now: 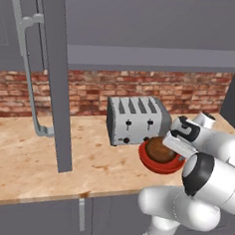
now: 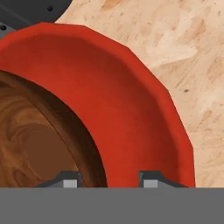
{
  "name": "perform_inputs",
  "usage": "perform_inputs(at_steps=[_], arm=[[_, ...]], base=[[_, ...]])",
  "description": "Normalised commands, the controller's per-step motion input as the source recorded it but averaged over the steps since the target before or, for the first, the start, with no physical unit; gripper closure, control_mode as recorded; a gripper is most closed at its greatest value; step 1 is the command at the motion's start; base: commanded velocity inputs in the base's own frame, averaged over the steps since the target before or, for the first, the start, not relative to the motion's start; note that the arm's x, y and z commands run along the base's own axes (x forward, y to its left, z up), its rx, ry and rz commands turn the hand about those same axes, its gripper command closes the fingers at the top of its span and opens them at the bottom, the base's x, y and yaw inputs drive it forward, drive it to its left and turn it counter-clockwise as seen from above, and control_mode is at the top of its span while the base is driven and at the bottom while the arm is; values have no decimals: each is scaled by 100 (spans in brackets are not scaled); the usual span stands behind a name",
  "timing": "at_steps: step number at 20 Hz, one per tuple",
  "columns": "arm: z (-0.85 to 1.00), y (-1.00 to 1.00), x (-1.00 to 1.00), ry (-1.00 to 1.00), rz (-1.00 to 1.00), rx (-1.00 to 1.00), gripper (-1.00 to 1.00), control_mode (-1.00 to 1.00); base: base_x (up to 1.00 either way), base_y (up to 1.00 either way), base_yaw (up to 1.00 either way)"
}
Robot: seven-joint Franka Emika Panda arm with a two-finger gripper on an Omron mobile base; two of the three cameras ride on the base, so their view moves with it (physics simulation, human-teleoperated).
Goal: Pick up the bowls on the counter and stack them on top of one another in the open cabinet. Place the smaller bowl on top of the larger bowl.
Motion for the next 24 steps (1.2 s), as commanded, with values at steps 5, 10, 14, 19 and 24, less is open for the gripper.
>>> perform_inputs(at_steps=[5, 10, 14, 19, 24], arm=[[4, 0, -12, 0, 0, 0, -100, -100], [22, -1, -21, 0, 0, 0, -100, -100], [44, 0, -18, 0, 0, 0, -100, -100], [41, 0, -20, 0, 0, 0, -100, -100], [7, -20, -35, 0, 0, 0, -100, -100]], base=[[0, 0, 0], [0, 0, 0], [0, 0, 0], [0, 0, 0], [0, 0, 0]])
